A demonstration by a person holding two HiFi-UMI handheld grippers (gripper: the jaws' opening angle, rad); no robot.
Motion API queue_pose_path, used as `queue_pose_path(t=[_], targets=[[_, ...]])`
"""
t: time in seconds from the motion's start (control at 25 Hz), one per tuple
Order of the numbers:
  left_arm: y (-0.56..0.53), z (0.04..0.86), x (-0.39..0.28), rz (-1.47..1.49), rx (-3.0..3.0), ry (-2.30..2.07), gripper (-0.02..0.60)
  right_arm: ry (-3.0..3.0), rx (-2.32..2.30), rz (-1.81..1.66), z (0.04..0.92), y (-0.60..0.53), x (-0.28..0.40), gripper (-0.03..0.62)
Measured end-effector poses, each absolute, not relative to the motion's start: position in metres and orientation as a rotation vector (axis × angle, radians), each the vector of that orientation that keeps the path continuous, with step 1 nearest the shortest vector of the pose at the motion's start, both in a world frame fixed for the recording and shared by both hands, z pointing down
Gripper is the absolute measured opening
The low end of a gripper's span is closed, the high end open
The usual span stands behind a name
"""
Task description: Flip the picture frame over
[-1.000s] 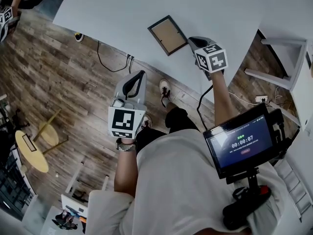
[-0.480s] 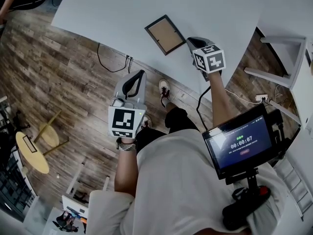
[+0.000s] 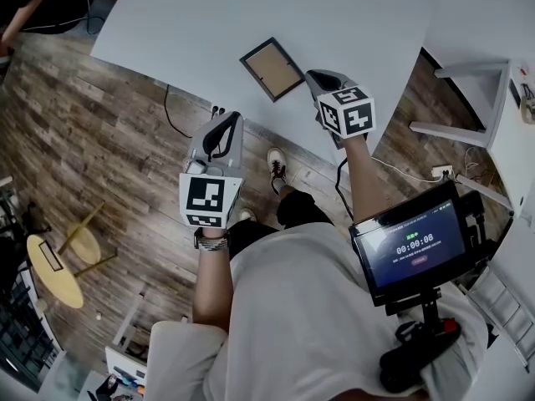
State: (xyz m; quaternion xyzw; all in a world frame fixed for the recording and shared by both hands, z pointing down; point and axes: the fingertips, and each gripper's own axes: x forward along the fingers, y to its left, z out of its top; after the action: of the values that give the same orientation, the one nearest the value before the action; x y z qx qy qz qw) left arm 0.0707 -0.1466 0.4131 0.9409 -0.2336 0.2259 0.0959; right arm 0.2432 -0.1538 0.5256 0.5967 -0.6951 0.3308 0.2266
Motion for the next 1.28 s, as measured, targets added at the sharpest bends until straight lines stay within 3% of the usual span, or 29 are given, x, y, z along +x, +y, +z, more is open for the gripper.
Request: queue_pose_path(t=[0.28, 0.56, 1.28], targets=[[-0.184, 0.394, 0.068, 0.606, 2.818, -0.740, 0.003, -1.940, 1.672, 0.848, 0.490, -0.173, 0.228, 0.002], [-0.153, 0.326, 0.104, 0.533, 2.909, -0.804, 0.003, -2.016, 1.747, 0.699, 0.401, -0.132, 0.257, 0.002], [-0.163, 0.243, 0.134, 0.362, 3.077, -0.864, 0.003, -2.122, 1.904, 0.370, 0.260, -0.121, 0.266, 0.002]])
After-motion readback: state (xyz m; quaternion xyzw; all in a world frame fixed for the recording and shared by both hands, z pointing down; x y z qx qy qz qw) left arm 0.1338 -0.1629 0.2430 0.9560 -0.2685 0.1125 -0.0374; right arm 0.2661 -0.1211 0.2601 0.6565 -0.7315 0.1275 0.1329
